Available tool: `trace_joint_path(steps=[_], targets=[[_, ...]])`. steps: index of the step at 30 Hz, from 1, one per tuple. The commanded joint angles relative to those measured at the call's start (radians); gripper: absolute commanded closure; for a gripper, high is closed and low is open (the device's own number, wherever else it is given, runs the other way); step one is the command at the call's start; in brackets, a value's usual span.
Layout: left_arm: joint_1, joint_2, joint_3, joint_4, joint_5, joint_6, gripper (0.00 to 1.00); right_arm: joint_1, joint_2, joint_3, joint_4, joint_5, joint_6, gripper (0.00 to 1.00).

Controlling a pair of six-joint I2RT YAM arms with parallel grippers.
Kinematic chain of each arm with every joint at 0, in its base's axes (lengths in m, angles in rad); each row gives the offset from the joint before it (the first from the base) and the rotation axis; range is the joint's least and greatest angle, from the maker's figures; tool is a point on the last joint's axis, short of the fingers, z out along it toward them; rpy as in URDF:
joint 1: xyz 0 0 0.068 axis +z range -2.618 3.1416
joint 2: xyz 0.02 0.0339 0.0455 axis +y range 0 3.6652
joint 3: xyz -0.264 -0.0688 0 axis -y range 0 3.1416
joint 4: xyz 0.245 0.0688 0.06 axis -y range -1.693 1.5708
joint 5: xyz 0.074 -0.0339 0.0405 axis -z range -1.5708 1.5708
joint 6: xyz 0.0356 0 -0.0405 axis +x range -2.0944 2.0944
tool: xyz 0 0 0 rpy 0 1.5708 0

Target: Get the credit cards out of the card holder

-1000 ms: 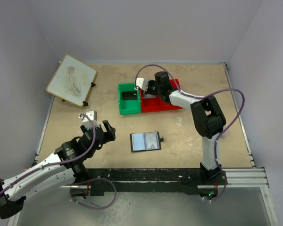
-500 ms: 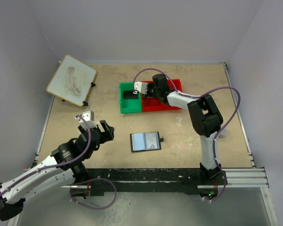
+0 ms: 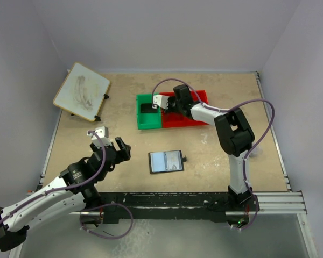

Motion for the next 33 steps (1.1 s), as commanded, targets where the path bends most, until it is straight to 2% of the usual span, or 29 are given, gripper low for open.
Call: trace_joint_path(steps=[1, 13, 19, 23, 25, 27, 29, 31, 33], targets=[[0.000, 0.000, 0.033, 0.020, 0.001, 0.006, 0.22, 0.004, -0.020, 0.035, -0.030, -0.034, 0.015, 0.69], [0.000, 0.013, 0.032, 0.020, 0.020, 0.002, 0.22, 0.001, -0.085, 0.002, 0.036, -0.039, 0.124, 0.62], [0.000, 0.013, 0.031, 0.021, 0.032, -0.004, 0.22, 0.003, -0.288, -0.149, 0.268, -0.042, 0.301, 0.60], [0.000, 0.018, 0.029, 0.026, 0.036, -0.009, 0.22, 0.002, -0.442, -0.297, 0.437, 0.020, 0.470, 0.59], [0.000, 0.023, 0.027, 0.033, 0.039, -0.010, 0.22, 0.003, -0.498, -0.355, 0.488, 0.073, 0.611, 0.60], [0.000, 0.032, 0.023, 0.046, 0.043, -0.010, 0.22, 0.002, -0.530, -0.366, 0.461, 0.098, 0.718, 0.66], [0.000, 0.046, 0.023, 0.059, 0.050, -0.008, 0.22, 0.002, -0.523, -0.323, 0.356, 0.123, 0.872, 0.74], [0.000, 0.063, 0.024, 0.077, 0.056, -0.006, 0.22, 0.001, -0.463, -0.242, 0.168, 0.095, 0.976, 0.78], [0.000, 0.080, 0.027, 0.088, 0.063, -0.003, 0.22, 0.002, -0.388, -0.159, 0.030, 0.025, 1.014, 0.82]])
